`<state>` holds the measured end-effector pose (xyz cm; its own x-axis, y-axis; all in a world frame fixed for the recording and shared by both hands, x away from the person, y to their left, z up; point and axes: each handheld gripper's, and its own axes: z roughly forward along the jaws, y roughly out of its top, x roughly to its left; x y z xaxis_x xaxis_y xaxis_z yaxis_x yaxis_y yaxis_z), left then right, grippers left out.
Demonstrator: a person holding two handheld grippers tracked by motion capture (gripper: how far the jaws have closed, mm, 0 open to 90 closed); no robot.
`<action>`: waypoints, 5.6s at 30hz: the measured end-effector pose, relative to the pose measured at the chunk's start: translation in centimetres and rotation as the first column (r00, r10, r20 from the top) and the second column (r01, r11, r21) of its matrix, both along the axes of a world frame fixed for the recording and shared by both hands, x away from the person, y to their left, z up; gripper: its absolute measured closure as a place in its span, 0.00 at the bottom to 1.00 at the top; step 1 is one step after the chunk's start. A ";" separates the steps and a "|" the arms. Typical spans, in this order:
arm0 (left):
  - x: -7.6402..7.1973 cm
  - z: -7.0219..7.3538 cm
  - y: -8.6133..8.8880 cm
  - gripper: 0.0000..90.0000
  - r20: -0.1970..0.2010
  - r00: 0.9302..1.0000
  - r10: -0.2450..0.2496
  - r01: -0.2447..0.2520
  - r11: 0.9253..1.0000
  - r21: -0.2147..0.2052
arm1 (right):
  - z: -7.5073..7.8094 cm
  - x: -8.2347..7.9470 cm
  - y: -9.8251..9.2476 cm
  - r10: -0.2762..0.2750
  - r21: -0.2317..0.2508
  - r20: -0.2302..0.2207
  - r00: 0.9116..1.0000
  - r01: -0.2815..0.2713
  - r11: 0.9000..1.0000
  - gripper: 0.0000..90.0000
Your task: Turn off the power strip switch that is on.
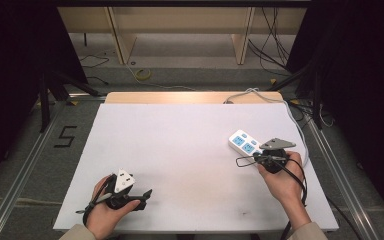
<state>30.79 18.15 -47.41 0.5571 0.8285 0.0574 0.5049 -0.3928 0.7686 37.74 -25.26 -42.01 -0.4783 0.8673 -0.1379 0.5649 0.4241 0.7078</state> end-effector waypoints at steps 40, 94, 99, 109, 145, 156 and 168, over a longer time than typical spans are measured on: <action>0.0 0.1 -0.2 0.19 0.012 1.000 0.004 -0.004 1.000 0.003 | -0.3 2.2 -1.0 -0.051 -0.058 -0.062 0.997 0.048 0.997 1.00; 0.1 0.1 -0.1 0.19 0.017 1.000 0.005 -0.005 1.000 0.000 | 0.4 4.8 -2.3 -0.083 -0.111 -0.109 0.991 0.071 0.991 1.00; 0.1 0.1 -0.1 0.19 0.014 1.000 0.004 -0.004 1.000 -0.002 | 0.6 5.1 -2.4 -0.085 -0.113 -0.109 0.990 0.072 0.991 1.00; 0.1 0.1 -0.1 0.19 0.014 1.000 0.004 -0.004 1.000 -0.002 | 0.7 5.5 -2.3 -0.086 -0.113 -0.111 0.990 0.074 0.991 1.00; 0.1 0.1 -0.1 0.19 0.017 1.000 0.007 -0.007 1.000 -0.006 | 0.4 7.1 -2.6 -0.100 -0.113 -0.148 0.984 0.084 0.990 1.00; 0.1 0.1 -0.1 0.19 0.019 1.000 0.008 -0.008 1.000 -0.006 | 0.6 7.6 -2.6 -0.099 -0.126 -0.159 0.982 0.079 0.989 1.00; 0.1 0.2 -0.1 0.19 0.019 1.000 0.008 -0.008 1.000 -0.006 | 0.4 7.9 -2.8 -0.109 -0.124 -0.187 0.976 0.086 0.989 1.00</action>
<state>30.90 18.05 -47.24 0.5493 0.8333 0.0627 0.4935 -0.3841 0.7803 45.69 -28.04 -41.64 -0.4194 0.8949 -0.1522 0.7284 0.4318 0.5319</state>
